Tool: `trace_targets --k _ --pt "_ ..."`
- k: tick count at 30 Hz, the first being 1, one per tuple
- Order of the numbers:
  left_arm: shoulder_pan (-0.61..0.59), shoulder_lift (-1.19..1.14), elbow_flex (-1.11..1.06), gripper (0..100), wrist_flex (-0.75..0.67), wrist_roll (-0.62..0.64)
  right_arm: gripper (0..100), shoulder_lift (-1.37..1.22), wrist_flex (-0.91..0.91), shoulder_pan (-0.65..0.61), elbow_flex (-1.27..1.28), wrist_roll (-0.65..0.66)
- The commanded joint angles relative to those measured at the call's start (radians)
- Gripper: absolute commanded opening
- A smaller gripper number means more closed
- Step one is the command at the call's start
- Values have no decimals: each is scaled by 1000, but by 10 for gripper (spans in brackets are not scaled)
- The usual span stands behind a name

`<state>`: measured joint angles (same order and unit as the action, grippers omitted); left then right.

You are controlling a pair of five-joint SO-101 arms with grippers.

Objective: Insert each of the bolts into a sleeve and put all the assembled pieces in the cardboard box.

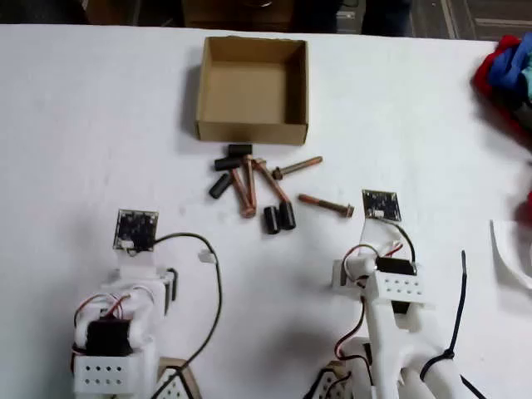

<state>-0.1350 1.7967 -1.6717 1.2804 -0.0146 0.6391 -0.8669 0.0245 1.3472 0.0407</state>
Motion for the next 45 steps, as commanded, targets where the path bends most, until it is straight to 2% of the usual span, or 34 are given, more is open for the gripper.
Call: trace_targets --k 1,8,17,21,27,31,35,42,45 --pt "6 23 -21 155 3 9 23 -7 -21 28 12 3" --pt "6 23 -21 155 3 9 23 -7 -21 28 12 3" --pt "6 23 -21 155 3 9 22 -8 -16 -50 9 2" --pt "6 23 -21 155 3 9 22 -5 113 -36 -15 2" --pt "6 23 -21 155 3 9 22 -7 424 1 -20 8" --pt "6 23 -21 155 3 9 22 -2 495 7 -51 25" --pt "6 23 -21 155 3 9 22 -1 309 51 -235 186" --pt "6 23 -21 155 3 9 22 -38 -209 50 -832 203" --pt "6 23 -21 155 3 9 22 -163 -415 38 -1099 218"
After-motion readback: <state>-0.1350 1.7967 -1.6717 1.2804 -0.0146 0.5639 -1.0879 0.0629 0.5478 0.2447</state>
